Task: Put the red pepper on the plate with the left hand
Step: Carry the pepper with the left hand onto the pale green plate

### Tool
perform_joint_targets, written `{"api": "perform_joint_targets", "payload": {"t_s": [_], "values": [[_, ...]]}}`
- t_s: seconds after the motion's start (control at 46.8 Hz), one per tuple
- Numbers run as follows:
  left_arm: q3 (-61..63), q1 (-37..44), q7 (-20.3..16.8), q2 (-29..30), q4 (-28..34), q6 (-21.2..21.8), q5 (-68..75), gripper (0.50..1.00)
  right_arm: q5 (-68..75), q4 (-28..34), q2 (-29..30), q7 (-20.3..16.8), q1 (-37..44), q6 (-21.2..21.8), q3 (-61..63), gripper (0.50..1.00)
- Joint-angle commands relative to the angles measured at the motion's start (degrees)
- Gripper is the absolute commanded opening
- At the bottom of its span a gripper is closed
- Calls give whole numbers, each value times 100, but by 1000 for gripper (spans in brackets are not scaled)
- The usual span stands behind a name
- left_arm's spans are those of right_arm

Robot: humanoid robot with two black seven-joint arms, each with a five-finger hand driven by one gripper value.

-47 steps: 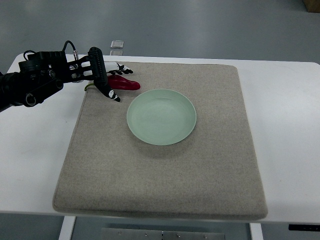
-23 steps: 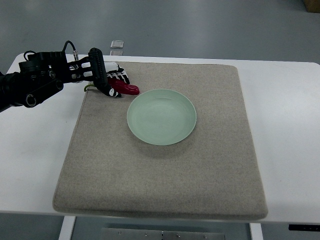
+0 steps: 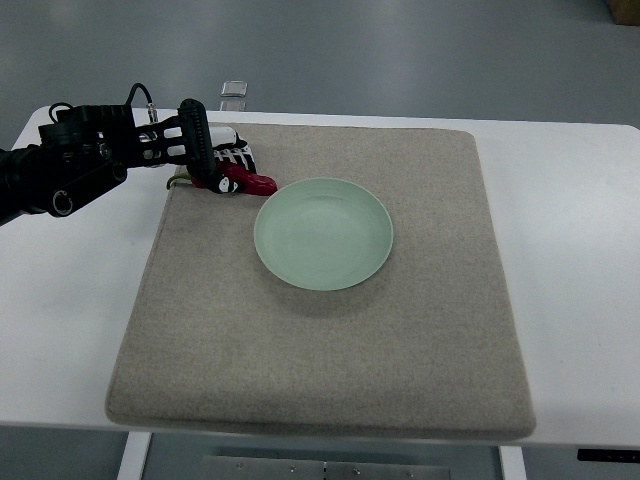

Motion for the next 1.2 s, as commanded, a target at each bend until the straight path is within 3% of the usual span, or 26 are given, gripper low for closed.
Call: {"api": "perform_joint_targets", "payload": {"t_s": [0.0, 0.342, 0.897, 1.175], "values": [[-1, -8, 0, 0, 0, -2, -9, 593, 0, 4, 0, 0, 0, 0, 0, 932], [-89, -193, 0, 9, -114, -2, -123, 611, 0, -5, 0, 0, 0, 0, 0, 932], [-335, -316, -79, 62, -1661, 34, -71, 630, 0, 4, 0, 0, 0, 0, 0, 932], [-335, -307, -79, 53, -1916, -54, -53, 656, 0, 4, 0, 0, 0, 0, 0, 932]]}}
